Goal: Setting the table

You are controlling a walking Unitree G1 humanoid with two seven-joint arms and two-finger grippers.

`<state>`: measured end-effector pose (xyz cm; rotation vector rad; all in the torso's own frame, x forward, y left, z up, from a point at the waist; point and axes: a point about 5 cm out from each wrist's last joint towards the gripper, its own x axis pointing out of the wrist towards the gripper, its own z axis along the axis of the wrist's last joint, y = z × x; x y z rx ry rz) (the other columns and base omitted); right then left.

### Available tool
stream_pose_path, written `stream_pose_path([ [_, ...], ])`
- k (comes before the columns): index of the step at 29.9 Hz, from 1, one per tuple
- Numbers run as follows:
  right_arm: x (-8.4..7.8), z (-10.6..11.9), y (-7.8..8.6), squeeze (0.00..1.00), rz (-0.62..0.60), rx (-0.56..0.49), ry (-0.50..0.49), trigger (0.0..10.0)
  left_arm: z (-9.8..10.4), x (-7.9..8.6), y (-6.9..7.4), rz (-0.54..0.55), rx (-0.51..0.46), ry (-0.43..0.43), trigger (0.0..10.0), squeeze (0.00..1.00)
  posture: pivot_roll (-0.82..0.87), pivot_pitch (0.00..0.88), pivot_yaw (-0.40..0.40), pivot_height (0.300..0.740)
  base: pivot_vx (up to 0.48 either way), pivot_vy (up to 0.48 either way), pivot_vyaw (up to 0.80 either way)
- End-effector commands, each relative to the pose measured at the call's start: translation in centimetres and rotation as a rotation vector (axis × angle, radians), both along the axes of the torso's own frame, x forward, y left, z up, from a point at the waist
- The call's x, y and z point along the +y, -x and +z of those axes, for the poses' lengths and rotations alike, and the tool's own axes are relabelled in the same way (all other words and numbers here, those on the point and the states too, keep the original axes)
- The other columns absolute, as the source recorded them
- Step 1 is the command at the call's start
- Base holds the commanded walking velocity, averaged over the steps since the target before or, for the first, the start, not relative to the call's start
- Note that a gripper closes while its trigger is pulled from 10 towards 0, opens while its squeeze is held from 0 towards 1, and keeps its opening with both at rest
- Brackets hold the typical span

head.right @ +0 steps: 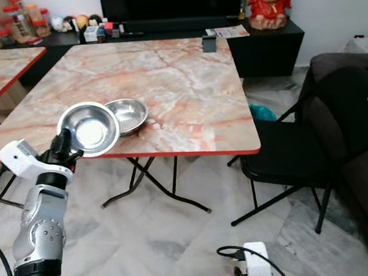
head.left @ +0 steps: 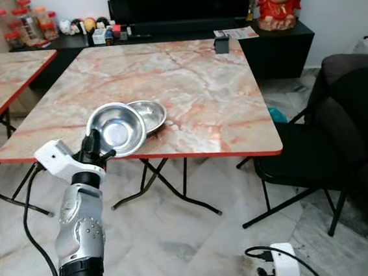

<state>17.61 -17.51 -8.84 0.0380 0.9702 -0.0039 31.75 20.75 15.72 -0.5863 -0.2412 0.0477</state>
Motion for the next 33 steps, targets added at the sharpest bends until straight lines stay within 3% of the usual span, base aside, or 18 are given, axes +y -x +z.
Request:
stream_pose_path([
  [1, -0.24, 0.42, -0.82, 0.00, 0.000, -0.026, 0.004, 10.0, 0.95, 0.42, -0.10, 0.020, -0.037, -0.006, 10.0, 0.00, 0.01, 0.000, -0.028, 0.740, 0.334, 0.000, 0.00],
  [33, -0.37, 0.52, -0.98, 0.00, 0.002, -0.032, 0.003, 10.0, 1.37, 0.59, -0.08, 0.026, -0.050, -0.011, 10.0, 0.00, 0.02, 0.000, -0.035, 0.740, 0.408, 0.000, 0.00],
])
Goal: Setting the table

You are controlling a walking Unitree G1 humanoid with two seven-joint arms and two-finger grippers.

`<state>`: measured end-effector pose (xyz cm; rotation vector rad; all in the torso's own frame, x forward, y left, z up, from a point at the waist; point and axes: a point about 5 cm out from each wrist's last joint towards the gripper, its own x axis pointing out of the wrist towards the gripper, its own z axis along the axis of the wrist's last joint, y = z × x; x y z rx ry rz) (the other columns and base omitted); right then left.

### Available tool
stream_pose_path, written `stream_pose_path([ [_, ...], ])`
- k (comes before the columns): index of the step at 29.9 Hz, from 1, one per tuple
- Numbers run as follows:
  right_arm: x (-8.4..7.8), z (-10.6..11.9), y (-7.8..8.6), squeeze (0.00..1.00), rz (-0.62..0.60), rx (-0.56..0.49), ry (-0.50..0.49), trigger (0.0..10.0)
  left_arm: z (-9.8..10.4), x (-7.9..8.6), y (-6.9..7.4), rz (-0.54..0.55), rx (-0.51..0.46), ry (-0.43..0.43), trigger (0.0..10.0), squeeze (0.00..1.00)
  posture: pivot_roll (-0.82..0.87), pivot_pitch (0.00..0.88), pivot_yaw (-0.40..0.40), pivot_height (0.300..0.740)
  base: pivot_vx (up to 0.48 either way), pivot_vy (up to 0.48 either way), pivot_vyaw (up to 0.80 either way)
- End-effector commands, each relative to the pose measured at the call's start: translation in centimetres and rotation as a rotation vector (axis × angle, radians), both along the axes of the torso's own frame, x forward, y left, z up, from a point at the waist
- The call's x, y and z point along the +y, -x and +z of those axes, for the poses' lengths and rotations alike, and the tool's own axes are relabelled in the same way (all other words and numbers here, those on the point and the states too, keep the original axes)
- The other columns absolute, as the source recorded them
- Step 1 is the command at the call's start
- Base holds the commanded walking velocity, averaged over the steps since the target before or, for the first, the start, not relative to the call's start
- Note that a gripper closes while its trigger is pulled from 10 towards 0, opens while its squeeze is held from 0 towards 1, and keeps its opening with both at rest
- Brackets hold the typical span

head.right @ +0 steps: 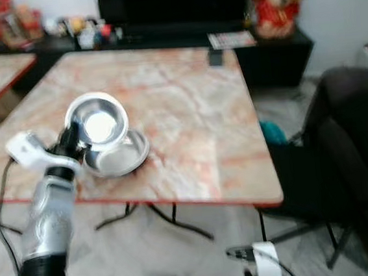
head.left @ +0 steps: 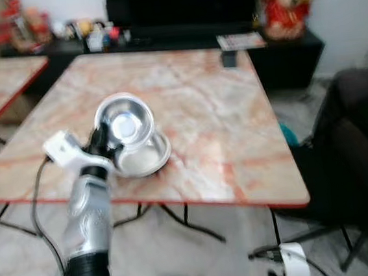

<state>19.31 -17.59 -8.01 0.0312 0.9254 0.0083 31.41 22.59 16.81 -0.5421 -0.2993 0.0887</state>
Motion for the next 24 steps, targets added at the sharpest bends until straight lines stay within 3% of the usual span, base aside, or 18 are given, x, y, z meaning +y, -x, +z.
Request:
stream_pose_path([
  [1, -0.3, -0.3, 0.7, 0.00, -0.010, 0.012, 0.001, 10.0, 0.3, -1.3, -0.4, -0.036, -0.009, 0.026, 10.0, 0.00, 0.02, 0.000, -0.035, 0.740, 0.420, 0.000, 0.00],
  [4, -0.3, -0.3, 0.6, 0.00, -0.010, 0.010, 0.001, 10.0, 0.3, -1.4, -0.4, -0.044, -0.007, 0.022, 10.0, 0.00, 0.02, 0.000, -0.036, 0.740, 0.403, 0.000, 0.00],
  [6, -0.3, -0.3, 0.6, 0.00, -0.008, 0.009, 0.005, 10.0, 0.2, -2.1, -0.4, -0.097, -0.004, 0.042, 10.0, 0.00, 0.02, 0.000, -0.036, 0.740, 0.000, 0.000, 0.00],
  [8, -0.3, -0.3, 0.6, 0.00, -0.009, 0.008, 0.004, 10.0, -0.3, -3.0, -0.3, -0.152, 0.021, 0.005, 10.0, 0.00, 0.02, 0.000, -0.034, 0.740, 0.000, 0.000, 0.00],
  [13, -0.3, -0.3, 0.6, 0.00, -0.009, 0.008, 0.003, 10.0, -0.5, -3.3, -0.1, -0.176, 0.032, 0.000, 10.0, 0.00, 0.02, 0.000, -0.034, 0.740, 0.000, 0.000, 0.00],
  [20, -0.4, -0.3, 0.8, 0.00, -0.003, 0.014, 0.005, 10.0, -2.1, -4.3, 0.6, -0.208, 0.144, -0.008, 10.0, 0.00, 0.02, 0.000, -0.036, 0.740, 0.000, 0.000, 0.00],
  [22, -0.4, -0.3, 0.8, 0.00, -0.003, 0.014, 0.006, 10.0, -3.0, -4.7, 0.6, -0.181, 0.225, 0.070, 10.0, 0.00, 0.02, 0.000, -0.036, 0.740, 0.000, 0.000, 0.00],
  [24, -0.4, -0.4, 0.9, 0.00, -0.002, 0.014, 0.006, 10.0, -3.2, -5.0, 0.8, -0.176, 0.260, 0.093, 10.0, 0.00, 0.02, 0.000, -0.033, 0.740, 0.000, 0.000, 0.00],
])
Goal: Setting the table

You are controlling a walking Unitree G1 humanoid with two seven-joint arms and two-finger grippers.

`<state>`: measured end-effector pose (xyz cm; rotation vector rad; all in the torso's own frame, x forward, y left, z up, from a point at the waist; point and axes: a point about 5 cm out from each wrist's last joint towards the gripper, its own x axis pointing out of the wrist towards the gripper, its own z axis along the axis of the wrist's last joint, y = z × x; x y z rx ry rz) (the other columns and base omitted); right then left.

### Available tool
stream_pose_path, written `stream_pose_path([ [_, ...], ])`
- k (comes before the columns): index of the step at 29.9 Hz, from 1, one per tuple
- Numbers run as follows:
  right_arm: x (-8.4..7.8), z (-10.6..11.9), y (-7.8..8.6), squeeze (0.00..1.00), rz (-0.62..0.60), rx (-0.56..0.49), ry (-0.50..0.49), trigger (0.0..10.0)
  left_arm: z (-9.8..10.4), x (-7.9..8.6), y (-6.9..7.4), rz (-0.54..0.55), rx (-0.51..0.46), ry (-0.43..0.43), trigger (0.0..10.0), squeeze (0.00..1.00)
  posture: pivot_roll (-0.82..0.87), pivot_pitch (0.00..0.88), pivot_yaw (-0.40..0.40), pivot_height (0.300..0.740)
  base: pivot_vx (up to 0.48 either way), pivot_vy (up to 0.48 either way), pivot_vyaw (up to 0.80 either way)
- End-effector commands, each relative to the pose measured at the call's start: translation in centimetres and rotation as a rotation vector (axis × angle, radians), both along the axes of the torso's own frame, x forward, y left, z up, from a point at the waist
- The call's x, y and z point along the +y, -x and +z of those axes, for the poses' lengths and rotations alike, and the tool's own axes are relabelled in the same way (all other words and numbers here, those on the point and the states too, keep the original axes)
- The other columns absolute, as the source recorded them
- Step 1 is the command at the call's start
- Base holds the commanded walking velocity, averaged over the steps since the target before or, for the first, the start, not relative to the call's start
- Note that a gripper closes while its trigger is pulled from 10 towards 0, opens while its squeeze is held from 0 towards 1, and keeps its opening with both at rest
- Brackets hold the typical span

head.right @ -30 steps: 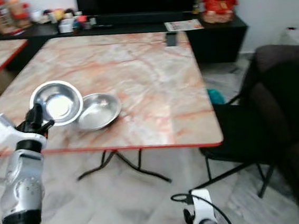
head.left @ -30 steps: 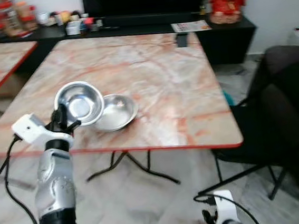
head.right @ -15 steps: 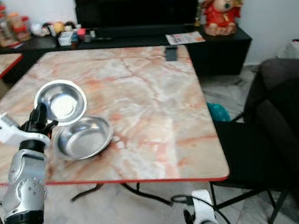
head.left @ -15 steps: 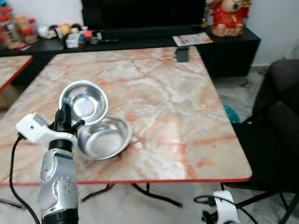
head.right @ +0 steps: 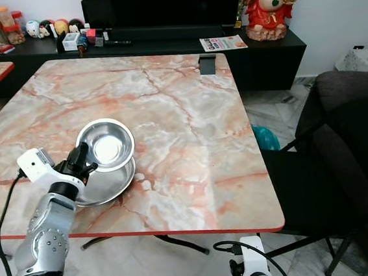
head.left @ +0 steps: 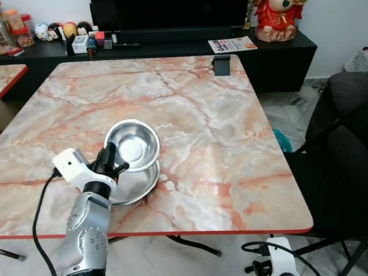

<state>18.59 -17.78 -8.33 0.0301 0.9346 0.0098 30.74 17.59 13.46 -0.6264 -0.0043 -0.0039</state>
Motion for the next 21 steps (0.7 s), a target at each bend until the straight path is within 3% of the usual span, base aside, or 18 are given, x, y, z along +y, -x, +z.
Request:
stream_pose_path([
  [1, -0.3, -0.1, 0.2, 0.00, -0.004, 0.006, 0.006, 10.0, 0.3, -0.5, 0.4, -0.019, 0.008, 0.000, 10.0, 0.00, 0.02, 0.000, -0.033, 0.740, 0.000, 0.000, 0.00],
  [5, -0.4, -0.1, 0.2, 0.00, 0.001, 0.007, 0.010, 10.0, 0.9, -1.4, 1.2, -0.005, 0.027, 0.086, 10.0, 0.00, 0.02, 0.000, -0.034, 0.740, 0.000, 0.000, 0.00],
  [13, -0.5, 0.0, 0.2, 0.00, 0.007, 0.007, 0.010, 10.0, 2.2, 0.4, 1.0, 0.187, 0.027, 0.103, 10.0, 0.00, 0.02, 0.000, -0.043, 0.740, 0.000, 0.000, 0.00],
  [21, -0.7, 0.0, 0.1, 0.00, 0.000, 0.002, 0.012, 10.0, 1.7, 1.1, 1.9, 0.204, 0.094, 0.097, 10.0, 0.00, 0.02, 0.000, -0.040, 0.740, 0.000, 0.000, 0.00],
])
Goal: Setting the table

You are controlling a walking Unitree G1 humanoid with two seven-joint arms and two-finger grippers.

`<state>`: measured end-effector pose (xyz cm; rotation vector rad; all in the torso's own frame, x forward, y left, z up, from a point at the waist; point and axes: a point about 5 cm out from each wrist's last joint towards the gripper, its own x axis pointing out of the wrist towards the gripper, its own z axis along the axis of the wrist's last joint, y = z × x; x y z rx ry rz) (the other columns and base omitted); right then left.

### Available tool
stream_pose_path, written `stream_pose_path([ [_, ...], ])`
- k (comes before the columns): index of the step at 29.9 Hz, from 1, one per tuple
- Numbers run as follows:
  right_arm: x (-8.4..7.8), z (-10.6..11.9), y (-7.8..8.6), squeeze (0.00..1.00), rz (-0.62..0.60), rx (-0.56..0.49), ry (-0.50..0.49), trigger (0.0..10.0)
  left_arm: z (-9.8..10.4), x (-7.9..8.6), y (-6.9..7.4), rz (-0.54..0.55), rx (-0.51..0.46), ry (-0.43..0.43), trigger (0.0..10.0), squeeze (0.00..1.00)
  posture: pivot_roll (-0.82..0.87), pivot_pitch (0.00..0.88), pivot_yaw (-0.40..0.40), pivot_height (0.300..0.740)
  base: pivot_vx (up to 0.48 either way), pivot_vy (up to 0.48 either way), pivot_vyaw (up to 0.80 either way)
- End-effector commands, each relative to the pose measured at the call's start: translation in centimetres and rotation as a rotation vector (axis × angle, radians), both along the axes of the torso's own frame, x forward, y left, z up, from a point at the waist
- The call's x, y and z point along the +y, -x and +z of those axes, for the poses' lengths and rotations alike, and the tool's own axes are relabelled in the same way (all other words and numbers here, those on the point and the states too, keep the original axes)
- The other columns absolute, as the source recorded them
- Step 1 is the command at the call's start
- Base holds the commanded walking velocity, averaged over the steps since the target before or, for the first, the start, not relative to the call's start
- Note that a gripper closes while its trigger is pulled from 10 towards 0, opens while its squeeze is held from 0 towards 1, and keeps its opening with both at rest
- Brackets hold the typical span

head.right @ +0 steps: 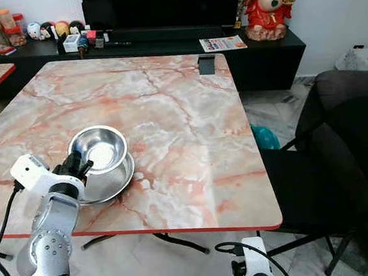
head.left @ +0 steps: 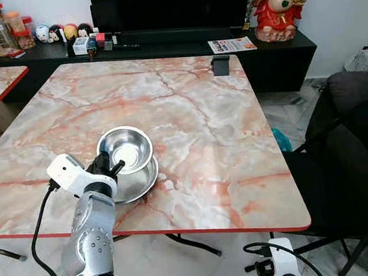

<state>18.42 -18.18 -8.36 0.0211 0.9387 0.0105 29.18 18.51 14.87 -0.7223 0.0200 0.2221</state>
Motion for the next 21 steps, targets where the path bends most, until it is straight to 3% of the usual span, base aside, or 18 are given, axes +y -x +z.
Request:
stream_pose_path([
  [1, -0.3, 0.1, 0.0, 0.00, -0.004, -0.001, 0.005, 10.0, 0.2, 0.3, 0.4, 0.008, 0.008, 0.002, 10.0, 0.00, 0.02, 0.000, -0.041, 0.740, 0.000, 0.000, 0.00],
  [10, -0.2, -0.1, 0.3, 0.00, 0.001, 0.009, 0.002, 10.0, -0.3, 1.2, 1.8, 0.047, 0.086, -0.011, 10.0, 0.00, 0.03, 0.000, -0.043, 0.740, 0.000, 0.000, 0.00],
  [21, 0.0, 0.0, 0.0, 0.00, 0.008, 0.001, -0.001, 10.0, -1.0, 0.6, 1.2, 0.035, 0.151, -0.028, 10.0, 0.00, 0.02, 0.000, -0.039, 0.740, 0.000, 0.000, 0.00],
])
